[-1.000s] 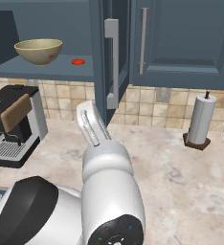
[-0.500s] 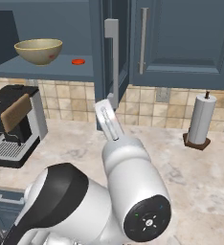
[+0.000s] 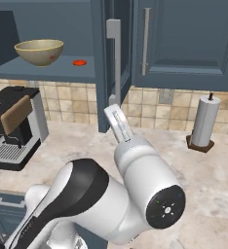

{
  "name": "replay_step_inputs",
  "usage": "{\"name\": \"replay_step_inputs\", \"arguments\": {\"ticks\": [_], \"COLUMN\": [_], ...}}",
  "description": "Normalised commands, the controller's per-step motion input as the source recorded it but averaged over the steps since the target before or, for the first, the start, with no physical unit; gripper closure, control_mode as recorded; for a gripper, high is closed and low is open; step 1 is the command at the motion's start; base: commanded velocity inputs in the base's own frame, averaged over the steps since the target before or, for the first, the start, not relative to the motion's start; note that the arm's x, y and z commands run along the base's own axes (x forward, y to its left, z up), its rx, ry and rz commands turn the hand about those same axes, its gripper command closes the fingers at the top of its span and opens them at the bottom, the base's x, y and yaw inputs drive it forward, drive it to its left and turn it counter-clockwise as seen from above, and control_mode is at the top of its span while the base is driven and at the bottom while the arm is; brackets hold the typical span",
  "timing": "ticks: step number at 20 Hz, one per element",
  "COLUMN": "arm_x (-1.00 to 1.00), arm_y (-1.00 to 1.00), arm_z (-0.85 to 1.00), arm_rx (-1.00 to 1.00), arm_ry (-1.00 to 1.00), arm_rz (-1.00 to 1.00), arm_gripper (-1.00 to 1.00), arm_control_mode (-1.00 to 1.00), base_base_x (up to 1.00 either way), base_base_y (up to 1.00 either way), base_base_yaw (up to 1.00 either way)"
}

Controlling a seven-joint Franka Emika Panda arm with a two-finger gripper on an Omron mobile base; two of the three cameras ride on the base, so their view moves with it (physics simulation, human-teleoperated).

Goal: Pick the mug and place it in the sink. Pick the bowl and place it in the open cabinet and then close the cabinet.

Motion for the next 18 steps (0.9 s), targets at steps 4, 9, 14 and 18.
{"name": "replay_step_inputs", "arguments": {"ticks": [4,9,14,18], "arm_x": [0.27,0.41,0.29,0.03], "arm_y": [-0.10,-0.17,-0.04,-0.01], "arm_z": [-0.09,-0.07,-0.07,0.00], "arm_rx": [0.00,0.00,0.00,0.00], "arm_ry": [-0.03,0.00,0.00,0.00], "arm_rz": [0.07,0.10,0.05,0.02], "arm_gripper": [-1.00,-1.00,-1.00,-1.00], "arm_control_mode": [-1.00,-1.00,-1.00,-1.00], "base_base_x": [0.00,0.00,0.00,0.00], "base_base_y": [0.00,0.00,0.00,0.00], "base_base_yaw": [0.00,0.00,0.00,0.00]}}
